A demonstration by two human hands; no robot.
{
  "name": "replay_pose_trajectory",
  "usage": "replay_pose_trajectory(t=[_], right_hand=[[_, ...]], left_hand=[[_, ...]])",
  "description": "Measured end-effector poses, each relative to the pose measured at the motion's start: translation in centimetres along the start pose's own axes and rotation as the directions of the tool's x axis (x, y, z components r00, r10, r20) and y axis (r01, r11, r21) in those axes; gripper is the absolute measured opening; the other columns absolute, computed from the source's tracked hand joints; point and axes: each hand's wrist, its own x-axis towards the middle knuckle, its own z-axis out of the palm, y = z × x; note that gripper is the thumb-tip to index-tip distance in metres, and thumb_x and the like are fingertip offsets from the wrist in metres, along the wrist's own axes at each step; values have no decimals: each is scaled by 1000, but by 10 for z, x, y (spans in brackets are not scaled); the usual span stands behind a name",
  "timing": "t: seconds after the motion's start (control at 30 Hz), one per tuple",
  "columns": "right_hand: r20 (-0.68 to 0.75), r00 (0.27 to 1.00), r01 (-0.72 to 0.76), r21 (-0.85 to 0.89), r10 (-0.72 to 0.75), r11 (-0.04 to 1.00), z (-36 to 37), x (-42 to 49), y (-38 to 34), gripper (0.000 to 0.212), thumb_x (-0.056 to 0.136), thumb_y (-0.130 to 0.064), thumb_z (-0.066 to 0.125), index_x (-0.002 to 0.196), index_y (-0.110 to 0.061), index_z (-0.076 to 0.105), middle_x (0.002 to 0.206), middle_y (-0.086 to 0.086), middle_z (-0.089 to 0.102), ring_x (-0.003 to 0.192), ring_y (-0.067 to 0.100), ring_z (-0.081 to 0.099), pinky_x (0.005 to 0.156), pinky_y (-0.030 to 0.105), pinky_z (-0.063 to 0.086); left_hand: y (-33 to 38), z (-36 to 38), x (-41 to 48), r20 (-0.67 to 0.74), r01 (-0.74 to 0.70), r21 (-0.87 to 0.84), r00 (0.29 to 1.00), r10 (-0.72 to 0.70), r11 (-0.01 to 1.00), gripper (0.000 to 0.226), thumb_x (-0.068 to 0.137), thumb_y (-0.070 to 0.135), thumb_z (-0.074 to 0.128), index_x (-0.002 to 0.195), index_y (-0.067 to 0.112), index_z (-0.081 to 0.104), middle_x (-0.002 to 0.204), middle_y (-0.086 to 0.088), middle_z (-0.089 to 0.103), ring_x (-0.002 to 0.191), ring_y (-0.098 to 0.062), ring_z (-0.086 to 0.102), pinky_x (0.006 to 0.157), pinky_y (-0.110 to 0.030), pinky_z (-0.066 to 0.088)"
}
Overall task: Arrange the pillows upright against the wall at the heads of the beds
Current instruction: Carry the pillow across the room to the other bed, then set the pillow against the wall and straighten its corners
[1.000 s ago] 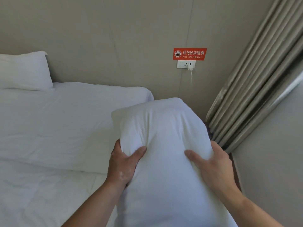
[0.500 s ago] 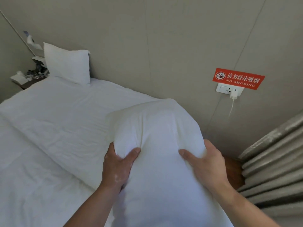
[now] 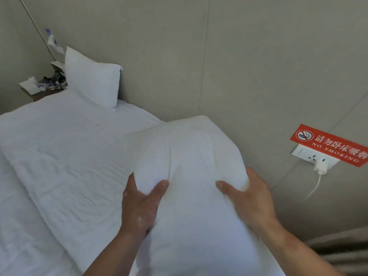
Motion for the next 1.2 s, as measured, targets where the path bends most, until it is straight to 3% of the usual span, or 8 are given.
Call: replay_pose_trajectory(t=[0.17,0.33,0.5,0.67,0.83,1.0,1.2], right_hand=[[8,998,68,-29,-68,997,33,68,-28,55,70,-44,90,119,-31,68,97,-16,75,93,10,71,81,34,55],[80,990,118,-27,-116,993,69,132,-51,49,69,-43,92,110,-32,68,94,-13,76,92,13,71,85,40,57],[190,967,181,-39,-171,983,104,204,-75,55,69,-42,92,116,-29,66,94,-13,72,95,18,69,86,41,55],[319,915,261,3,-249,965,139,281,-93,44,66,-44,92,98,-44,62,89,-22,73,85,-2,68,76,34,54],[425,849,337,22,-315,941,181,348,-102,48,67,-47,92,105,-34,64,95,-14,73,92,16,68,83,37,54],[516,801,373,-32,-304,927,222,403,-93,54,69,-51,90,110,-26,65,92,-16,70,90,17,68,80,33,51],[604,769,392,-184,-211,902,279,451,-42,74,63,-66,84,122,-26,64,105,-7,74,99,22,68,90,42,55]], left_hand=[[16,7,66,-31,-4,8,1000,4,1000,62,64,46,87,119,33,61,108,9,72,101,-17,69,94,-46,54],[24,11,123,-117,21,48,993,-15,999,75,59,53,84,126,30,59,115,8,70,107,-21,66,98,-48,52],[28,21,175,-229,64,57,972,-49,996,66,68,40,88,125,26,59,112,8,69,104,-21,66,95,-44,52],[35,36,218,-365,111,72,928,-78,991,60,70,36,87,120,28,57,105,12,67,100,-21,65,89,-42,52],[25,54,263,-452,179,54,882,-136,982,66,68,40,87,124,26,55,107,8,69,100,-19,67,89,-43,54],[-1,74,301,-466,258,21,857,-219,966,80,66,46,86,135,28,49,118,5,67,108,-22,65,95,-43,52],[-67,100,334,-457,397,-2,816,-354,918,97,63,53,85,145,25,41,133,-1,63,121,-26,60,104,-47,47]])
